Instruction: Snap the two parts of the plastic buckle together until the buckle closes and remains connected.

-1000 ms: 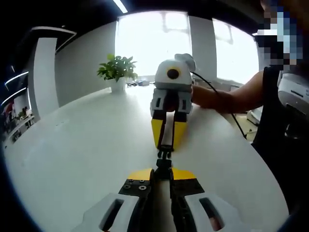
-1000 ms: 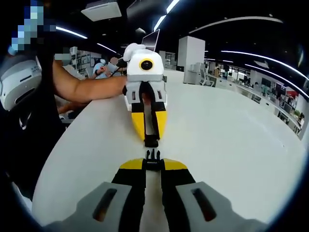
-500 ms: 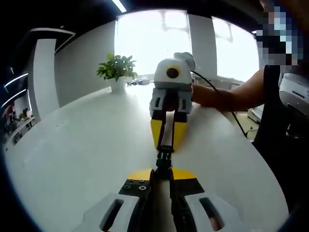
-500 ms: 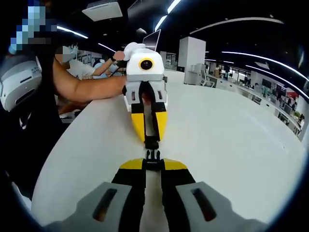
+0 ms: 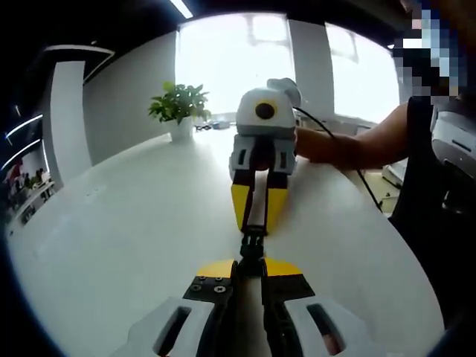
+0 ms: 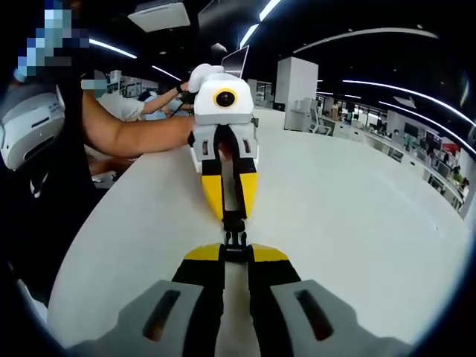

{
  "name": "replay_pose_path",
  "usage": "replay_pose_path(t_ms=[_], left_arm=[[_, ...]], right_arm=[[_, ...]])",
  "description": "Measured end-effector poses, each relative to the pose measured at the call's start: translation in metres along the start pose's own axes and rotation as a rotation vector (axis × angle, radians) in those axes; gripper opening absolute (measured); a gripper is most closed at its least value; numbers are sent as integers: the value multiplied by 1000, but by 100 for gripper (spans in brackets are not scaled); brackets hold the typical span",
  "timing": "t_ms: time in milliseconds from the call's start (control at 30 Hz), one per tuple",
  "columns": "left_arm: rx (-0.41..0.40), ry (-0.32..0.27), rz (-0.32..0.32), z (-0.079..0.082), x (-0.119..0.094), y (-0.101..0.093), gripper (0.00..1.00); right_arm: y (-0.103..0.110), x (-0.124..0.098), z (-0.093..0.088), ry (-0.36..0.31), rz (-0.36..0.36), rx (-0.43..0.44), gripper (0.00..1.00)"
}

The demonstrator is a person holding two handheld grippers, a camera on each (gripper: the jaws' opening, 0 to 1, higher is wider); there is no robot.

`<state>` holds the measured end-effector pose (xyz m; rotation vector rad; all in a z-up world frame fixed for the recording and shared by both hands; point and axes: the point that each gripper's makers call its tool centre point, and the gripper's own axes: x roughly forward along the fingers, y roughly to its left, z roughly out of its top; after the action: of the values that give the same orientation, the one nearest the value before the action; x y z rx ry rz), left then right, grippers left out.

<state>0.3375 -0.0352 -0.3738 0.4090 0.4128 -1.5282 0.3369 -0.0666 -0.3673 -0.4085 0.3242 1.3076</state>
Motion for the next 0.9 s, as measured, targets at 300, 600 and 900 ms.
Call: replay_pose_path(t_ms=[300,600,900], left_arm=[[3,7,5,0,-1,0,9],[3,0,1,0,-1,-1,9],[1,-11,-5,0,-1,-1,9]], right_arm=[[1,0,1,3,0,-3,11],[1,0,1,6,-2,-4,11],[2,-1,0,10,-1,-7,11]])
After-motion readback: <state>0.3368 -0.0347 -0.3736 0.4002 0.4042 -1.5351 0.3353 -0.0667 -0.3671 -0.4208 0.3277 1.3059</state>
